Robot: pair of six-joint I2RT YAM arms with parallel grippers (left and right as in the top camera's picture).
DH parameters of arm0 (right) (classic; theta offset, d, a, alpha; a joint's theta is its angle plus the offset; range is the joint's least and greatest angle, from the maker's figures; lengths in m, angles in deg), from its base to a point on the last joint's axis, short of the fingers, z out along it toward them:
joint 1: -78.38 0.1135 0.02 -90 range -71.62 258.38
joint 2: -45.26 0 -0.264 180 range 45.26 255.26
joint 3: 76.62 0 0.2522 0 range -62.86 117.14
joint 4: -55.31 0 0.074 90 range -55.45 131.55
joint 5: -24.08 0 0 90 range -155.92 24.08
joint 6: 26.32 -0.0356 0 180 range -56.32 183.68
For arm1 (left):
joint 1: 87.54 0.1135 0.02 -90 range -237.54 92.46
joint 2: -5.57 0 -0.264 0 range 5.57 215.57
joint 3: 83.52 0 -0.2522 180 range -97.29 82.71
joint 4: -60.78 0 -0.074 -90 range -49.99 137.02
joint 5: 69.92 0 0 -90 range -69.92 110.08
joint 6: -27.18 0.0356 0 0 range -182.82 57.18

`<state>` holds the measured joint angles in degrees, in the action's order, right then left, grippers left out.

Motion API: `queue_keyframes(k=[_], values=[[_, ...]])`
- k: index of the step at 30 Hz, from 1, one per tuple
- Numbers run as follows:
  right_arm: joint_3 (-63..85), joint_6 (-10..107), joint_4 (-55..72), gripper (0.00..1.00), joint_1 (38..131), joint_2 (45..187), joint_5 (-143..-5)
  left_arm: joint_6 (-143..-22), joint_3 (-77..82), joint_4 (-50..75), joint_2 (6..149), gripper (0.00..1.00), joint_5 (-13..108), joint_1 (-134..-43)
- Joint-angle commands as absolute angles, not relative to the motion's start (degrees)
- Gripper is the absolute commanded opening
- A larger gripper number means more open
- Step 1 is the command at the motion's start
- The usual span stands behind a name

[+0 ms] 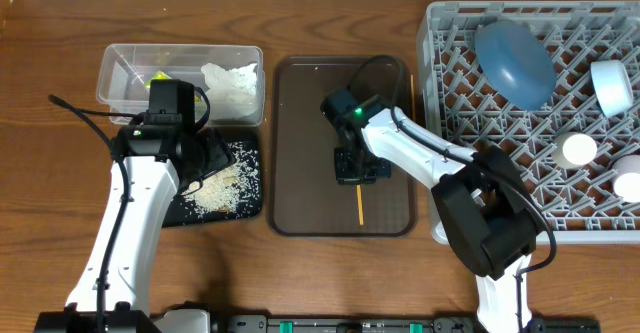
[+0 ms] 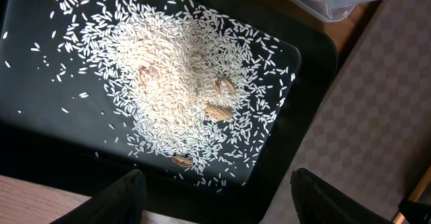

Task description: Sort waste into correct bins and load items into the dishwasher rack

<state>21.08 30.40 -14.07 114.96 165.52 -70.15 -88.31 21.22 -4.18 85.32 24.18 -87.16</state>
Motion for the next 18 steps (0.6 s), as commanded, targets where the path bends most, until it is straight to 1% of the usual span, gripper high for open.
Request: queue_keyframes(k=[1,5,8,14,18], values=[[21.11,29.55,-14.46,0.01,115.0,167.67,-69.25,-88.22,20.78,-4.43,85.63,0.72,23.7,-86.85],[23.57,33.95,-16.65,0.01,112.36,164.3,-69.36,-88.22,20.78,-4.43,85.63,0.72,23.7,-86.85],[25.37,38.89,-17.46,0.01,109.23,159.16,-69.36,-88.2,20.78,-4.43,85.63,0.72,23.7,-86.85],[26.18,50.36,-19.1,0.01,100.44,147.45,-69.27,-88.22,20.78,-4.38,85.63,0.72,23.7,-86.85],[26.15,54.86,-22.24,0.01,94.24,144.11,-69.16,-88.22,20.78,-4.38,85.63,0.72,23.7,-86.85]])
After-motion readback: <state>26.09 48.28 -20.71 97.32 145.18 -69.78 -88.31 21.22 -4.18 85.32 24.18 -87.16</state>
